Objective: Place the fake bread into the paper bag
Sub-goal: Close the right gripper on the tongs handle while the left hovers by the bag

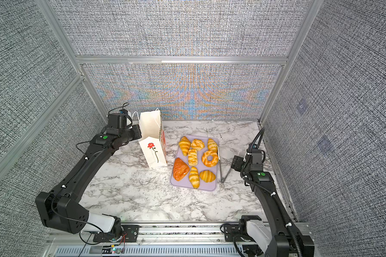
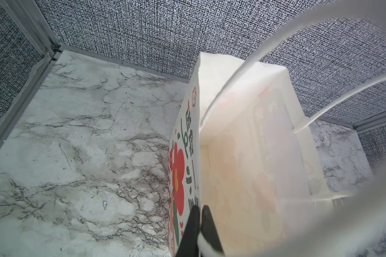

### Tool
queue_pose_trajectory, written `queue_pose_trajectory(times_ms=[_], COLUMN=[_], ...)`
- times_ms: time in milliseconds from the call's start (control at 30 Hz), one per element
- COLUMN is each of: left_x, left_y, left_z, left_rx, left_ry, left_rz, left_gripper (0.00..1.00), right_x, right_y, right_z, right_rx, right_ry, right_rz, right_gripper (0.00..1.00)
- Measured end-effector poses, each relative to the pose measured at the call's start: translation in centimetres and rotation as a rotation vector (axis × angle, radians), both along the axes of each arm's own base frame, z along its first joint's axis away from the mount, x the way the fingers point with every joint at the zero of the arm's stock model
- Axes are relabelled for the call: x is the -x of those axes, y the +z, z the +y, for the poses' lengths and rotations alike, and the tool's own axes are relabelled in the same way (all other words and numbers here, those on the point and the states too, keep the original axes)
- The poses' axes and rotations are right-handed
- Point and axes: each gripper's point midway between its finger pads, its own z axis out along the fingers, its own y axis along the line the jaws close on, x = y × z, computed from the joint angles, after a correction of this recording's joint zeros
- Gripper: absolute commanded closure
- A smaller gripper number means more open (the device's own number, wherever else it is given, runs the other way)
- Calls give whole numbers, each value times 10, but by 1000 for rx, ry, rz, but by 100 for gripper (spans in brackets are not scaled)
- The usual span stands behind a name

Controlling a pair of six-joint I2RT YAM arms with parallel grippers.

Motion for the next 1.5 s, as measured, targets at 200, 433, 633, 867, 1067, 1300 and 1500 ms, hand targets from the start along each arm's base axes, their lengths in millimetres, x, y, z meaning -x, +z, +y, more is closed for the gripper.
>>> queue_pose_trajectory(times_ms=[200, 433, 633, 867, 1067, 1300, 1500], left_x=[-5, -6, -3, 1, 4, 20, 32], left_y=[3, 2, -1, 1, 7, 14, 22], left_z=[-1, -4, -4, -3, -1, 7, 12], left_rx=[23, 57, 80, 100, 106, 100, 88], left_ry=[13, 19, 33, 41, 43, 58, 64], left_rz=[-15, -18, -19, -34, -58, -96, -143], left_gripper=[97, 96, 91, 67, 31, 18, 17], right_x=[4, 9, 10, 5, 0, -6, -13], right_y=[-20, -50, -76, -93, -102, -110, -118], right_z=[3, 17, 24, 25, 26, 28, 29], right_rx=[-26, -46, -34, -23, -27, -39, -49], right_ry=[-21, -17, -20, -36, -45, -52, -57], right_rz=[58, 163, 251, 308, 321, 334, 348], right_gripper=[26, 30, 36, 42, 44, 53, 73])
